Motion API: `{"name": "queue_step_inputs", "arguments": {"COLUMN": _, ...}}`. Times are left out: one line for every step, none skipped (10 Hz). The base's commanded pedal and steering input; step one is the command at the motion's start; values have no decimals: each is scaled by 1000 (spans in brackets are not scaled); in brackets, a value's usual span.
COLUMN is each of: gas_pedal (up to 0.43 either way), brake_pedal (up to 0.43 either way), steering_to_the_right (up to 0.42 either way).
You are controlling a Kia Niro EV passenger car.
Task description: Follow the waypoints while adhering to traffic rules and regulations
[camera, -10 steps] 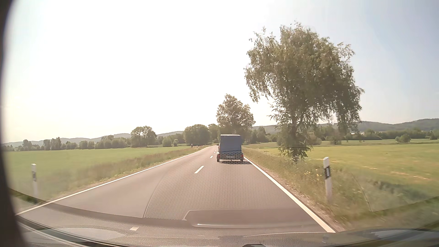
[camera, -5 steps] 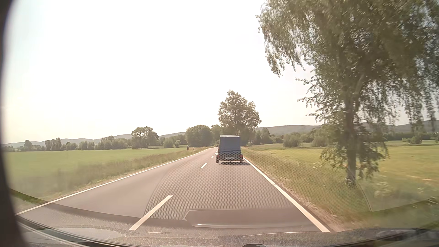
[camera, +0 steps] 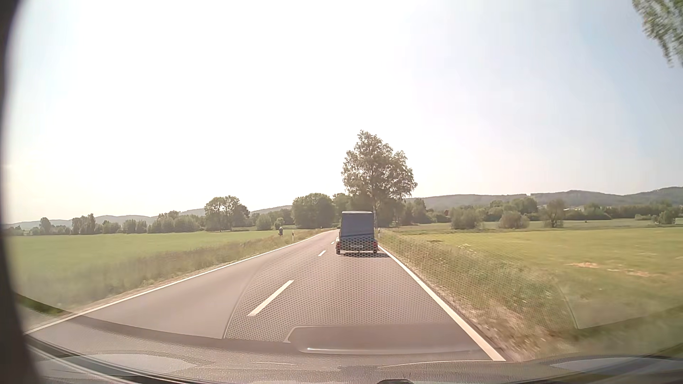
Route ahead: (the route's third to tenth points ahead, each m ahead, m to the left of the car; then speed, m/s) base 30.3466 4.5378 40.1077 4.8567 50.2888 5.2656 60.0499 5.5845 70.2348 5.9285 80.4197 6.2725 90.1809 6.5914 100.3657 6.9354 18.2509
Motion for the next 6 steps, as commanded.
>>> {"name": "queue_step_inputs", "arguments": {"gas_pedal": 197, "brake_pedal": 0, "steering_to_the_right": -9}}
{"name": "queue_step_inputs", "arguments": {"gas_pedal": 189, "brake_pedal": 0, "steering_to_the_right": -9}}
{"name": "queue_step_inputs", "arguments": {"gas_pedal": 189, "brake_pedal": 0, "steering_to_the_right": -9}}
{"name": "queue_step_inputs", "arguments": {"gas_pedal": 177, "brake_pedal": 0, "steering_to_the_right": -9}}
{"name": "queue_step_inputs", "arguments": {"gas_pedal": 169, "brake_pedal": 0, "steering_to_the_right": -9}}
{"name": "queue_step_inputs", "arguments": {"gas_pedal": 157, "brake_pedal": 0, "steering_to_the_right": -9}}
